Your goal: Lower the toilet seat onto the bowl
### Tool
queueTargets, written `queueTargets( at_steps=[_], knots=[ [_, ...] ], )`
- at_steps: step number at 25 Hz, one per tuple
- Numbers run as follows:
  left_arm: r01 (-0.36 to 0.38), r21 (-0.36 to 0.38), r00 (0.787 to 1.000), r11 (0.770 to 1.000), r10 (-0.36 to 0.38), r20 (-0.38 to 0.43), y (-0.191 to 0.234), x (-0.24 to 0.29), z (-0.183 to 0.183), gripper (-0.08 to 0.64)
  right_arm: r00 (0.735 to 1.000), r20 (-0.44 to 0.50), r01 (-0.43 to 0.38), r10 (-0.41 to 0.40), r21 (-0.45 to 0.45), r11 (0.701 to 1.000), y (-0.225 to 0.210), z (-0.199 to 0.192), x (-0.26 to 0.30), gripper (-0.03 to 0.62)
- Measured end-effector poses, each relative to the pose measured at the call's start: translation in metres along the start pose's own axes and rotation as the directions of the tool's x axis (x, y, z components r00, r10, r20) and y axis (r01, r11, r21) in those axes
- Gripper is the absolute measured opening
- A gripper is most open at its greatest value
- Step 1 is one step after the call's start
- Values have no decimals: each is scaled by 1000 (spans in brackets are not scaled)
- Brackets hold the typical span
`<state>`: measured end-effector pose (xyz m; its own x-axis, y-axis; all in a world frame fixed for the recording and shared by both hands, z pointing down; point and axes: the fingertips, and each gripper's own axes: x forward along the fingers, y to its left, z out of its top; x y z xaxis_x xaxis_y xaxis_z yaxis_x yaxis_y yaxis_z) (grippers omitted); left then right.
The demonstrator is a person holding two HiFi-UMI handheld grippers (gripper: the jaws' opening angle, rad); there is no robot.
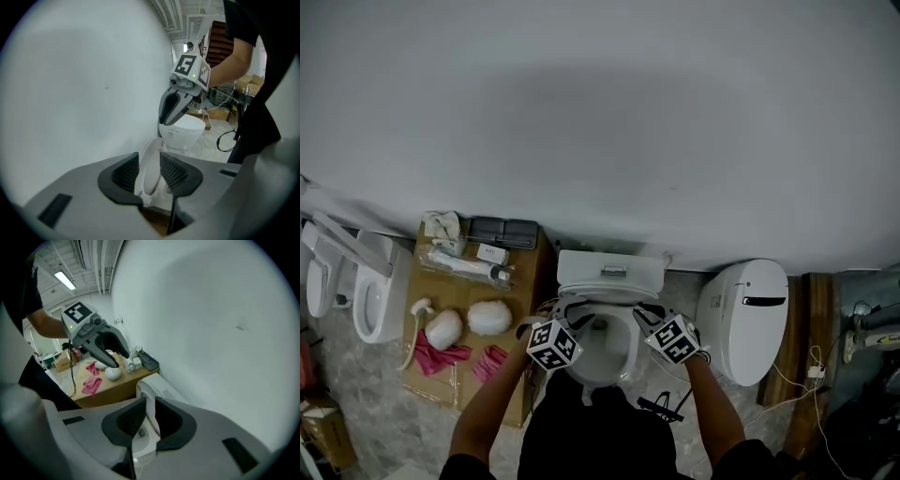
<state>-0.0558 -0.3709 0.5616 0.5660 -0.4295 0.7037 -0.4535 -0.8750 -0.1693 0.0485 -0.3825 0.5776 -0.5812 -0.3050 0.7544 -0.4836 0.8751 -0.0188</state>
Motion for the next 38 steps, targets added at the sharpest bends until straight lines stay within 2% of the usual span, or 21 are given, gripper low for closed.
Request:
queueTargets(
  at_steps=[2,7,12,16,22,29,38],
  knots=[
    [42,19,999,999,-42,-23,4,21,-11,144,999,-48,8,-8,-10,1000,-8,-10,18,80],
    [105,89,991,990,-97,-95,13,61,-35,147,988,-140,56,-64,-63,996,-30,-36,51,84],
    [120,146,984,982,-99,-146,28,90,-51,164,973,-213,65,-93,-135,989,-45,-46,79,90],
    [142,154,979,978,-116,-167,27,107,-59,163,968,-237,45,-80,-151,988,-47,-52,94,89],
    [169,170,972,971,-137,-189,27,115,-65,163,963,-246,58,-106,-198,979,-48,-54,96,89],
    [182,181,970,966,-147,-192,16,114,-69,163,963,-255,18,-83,-248,969,-43,-57,94,87],
    [168,177,968,970,-128,-217,0,109,-76,135,959,-285,-101,5,-323,941,-16,-71,87,71]
  ],
)
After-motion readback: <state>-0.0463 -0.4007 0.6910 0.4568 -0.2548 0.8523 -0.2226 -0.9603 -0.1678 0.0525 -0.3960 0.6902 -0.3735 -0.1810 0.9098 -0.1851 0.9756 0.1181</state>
